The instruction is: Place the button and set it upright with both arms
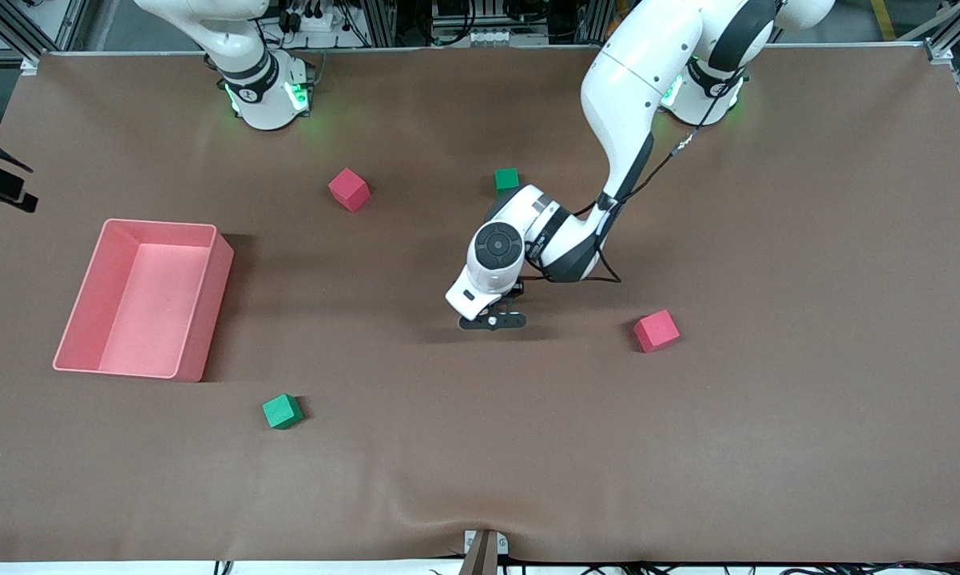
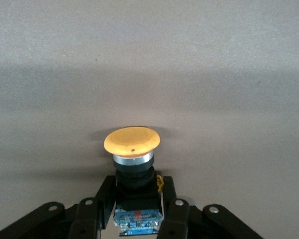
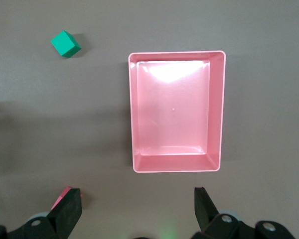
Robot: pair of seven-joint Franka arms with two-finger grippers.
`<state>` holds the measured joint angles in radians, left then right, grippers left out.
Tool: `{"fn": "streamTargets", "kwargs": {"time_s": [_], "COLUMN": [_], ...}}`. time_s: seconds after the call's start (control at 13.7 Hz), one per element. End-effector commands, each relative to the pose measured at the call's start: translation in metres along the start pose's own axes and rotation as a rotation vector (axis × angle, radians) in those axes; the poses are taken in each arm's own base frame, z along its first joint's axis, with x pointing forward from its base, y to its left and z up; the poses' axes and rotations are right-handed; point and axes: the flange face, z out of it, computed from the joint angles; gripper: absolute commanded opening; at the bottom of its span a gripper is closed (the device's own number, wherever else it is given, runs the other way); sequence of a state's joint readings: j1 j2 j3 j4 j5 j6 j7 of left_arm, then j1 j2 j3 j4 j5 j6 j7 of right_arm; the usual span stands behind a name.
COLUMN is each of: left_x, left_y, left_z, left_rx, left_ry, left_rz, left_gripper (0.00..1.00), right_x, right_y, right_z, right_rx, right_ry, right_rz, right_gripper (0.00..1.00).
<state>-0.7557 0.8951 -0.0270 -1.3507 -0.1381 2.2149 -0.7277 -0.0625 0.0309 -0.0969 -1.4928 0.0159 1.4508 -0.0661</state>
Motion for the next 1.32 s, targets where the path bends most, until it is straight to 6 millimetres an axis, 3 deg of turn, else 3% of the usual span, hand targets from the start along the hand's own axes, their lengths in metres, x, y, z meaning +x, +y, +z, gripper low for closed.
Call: {"fn": "streamTargets", "kwargs": {"time_s": [0.0,0.22,0.37,0.59,0.66,0.8,0.95,1.24], "left_x": [0.002,0.006,0.012,0.019,0.022,0.020,0.017,-0.006], "left_y": [0.000,-0.002,-0.005,-0.007,-0.009,-0.005,-0.001,0.025], "left_z": [-0.004,-0.014,-0.032,-0.063,-0.073,-0.091,-0.107,-0.116], "left_rx": [0.002,0.000,0.012,-0.005,-0.008,-0.008,0.005,0.064], "left_ry": [0.009,0.023,0.046,0.080,0.096,0.130,0.174,0.323], "left_rz": [-0.019,-0.019,-0.010,-0.024,-0.041,-0.042,-0.036,-0.187], "left_gripper": [0.02,0.00,0.00,0.00,0.00,0.00,0.00,0.00], "right_x": [-0.008,-0.017,-0.016,-0.018,-0.019,-0.021,-0.021,-0.022], "right_y": [-0.003,-0.003,-0.007,-0.025,-0.042,-0.047,-0.056,-0.054], "right_z": [0.005,0.000,-0.004,-0.010,-0.014,-0.028,-0.028,-0.028], "right_rx": [0.005,0.007,0.008,0.010,0.006,0.004,-0.005,-0.010], "right_ry": [0.030,0.048,0.056,0.046,0.039,0.044,0.044,0.042], "right_rz": [0.016,0.015,0.014,0.074,0.087,0.078,0.000,-0.036], "right_gripper": [1.00,1.00,1.00,1.00,1.00,1.00,1.00,1.00]}}
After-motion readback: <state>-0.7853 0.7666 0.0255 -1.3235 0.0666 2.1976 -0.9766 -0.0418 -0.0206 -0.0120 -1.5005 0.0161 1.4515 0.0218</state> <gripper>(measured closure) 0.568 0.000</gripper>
